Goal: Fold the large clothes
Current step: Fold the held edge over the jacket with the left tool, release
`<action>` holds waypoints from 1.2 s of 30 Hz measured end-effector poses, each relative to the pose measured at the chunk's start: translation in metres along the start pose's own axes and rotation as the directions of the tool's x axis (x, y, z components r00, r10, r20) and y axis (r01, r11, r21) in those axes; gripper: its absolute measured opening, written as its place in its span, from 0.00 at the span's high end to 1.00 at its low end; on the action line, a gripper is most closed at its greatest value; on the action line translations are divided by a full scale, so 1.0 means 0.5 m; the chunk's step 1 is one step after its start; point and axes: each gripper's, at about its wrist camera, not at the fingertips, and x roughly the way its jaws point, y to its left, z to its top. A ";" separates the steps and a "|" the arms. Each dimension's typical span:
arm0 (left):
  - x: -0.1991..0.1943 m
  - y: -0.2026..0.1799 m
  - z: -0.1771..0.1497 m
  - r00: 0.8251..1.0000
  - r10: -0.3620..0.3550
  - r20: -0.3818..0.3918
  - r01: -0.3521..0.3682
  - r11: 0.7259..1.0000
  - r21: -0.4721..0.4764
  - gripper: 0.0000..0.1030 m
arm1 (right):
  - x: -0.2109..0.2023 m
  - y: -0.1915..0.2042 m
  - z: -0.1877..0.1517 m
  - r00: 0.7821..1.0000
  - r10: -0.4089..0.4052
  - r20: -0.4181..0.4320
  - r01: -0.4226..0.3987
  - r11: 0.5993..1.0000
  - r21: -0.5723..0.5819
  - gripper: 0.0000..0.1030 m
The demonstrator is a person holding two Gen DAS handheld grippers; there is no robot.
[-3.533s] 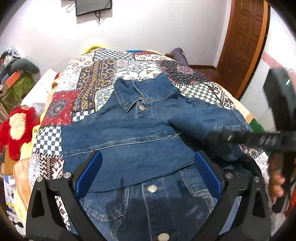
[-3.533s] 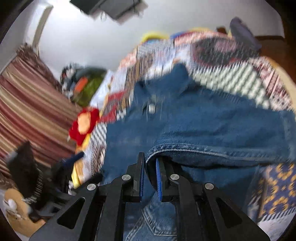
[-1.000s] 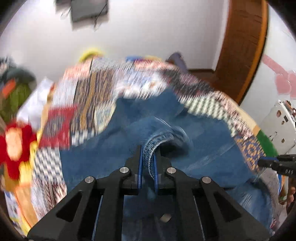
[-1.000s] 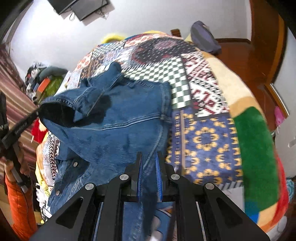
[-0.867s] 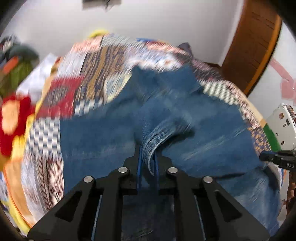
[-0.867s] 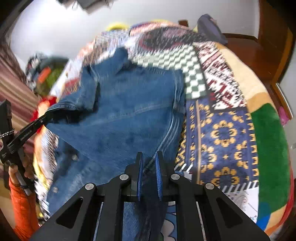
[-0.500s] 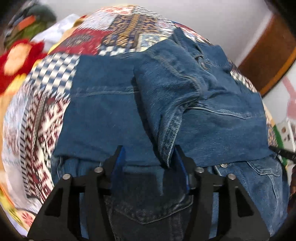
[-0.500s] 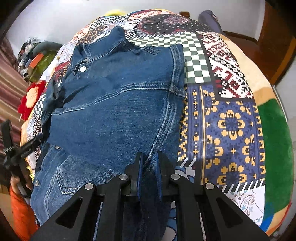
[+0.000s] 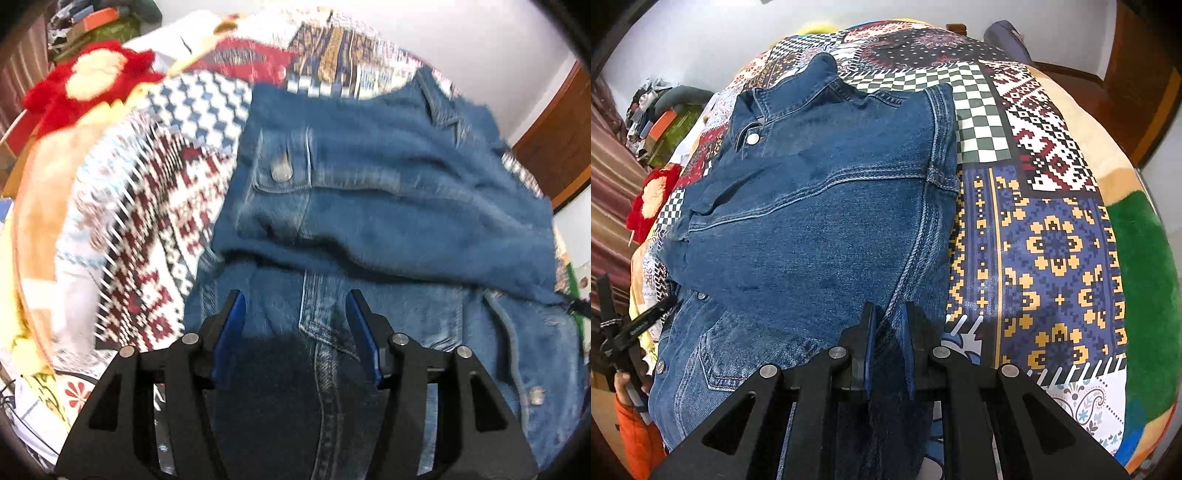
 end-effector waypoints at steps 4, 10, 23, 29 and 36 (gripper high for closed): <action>-0.038 0.002 0.043 0.999 -0.012 0.048 0.013 1.000 -0.011 0.46 | 0.000 0.000 0.003 1.000 -0.007 -0.005 0.007 1.000 -0.001 0.91; -0.037 -0.037 0.132 0.995 -0.023 0.092 0.020 0.999 0.032 0.41 | -0.038 0.030 0.043 1.000 -0.022 0.020 0.023 0.996 -0.087 0.91; 0.089 -0.225 0.165 0.999 -0.035 0.023 0.027 0.955 0.296 0.31 | 0.066 0.125 0.128 0.990 -0.140 -0.010 0.128 0.932 -0.338 0.91; 0.144 -0.183 0.161 0.999 -0.044 0.007 0.041 0.971 0.237 0.03 | 0.070 0.110 0.104 0.983 -0.173 0.065 0.185 0.905 -0.383 0.91; 0.127 -0.126 0.162 0.979 0.176 0.100 -0.194 0.957 0.215 0.03 | 0.054 0.094 0.072 0.957 -0.256 0.139 0.291 0.848 -0.442 0.91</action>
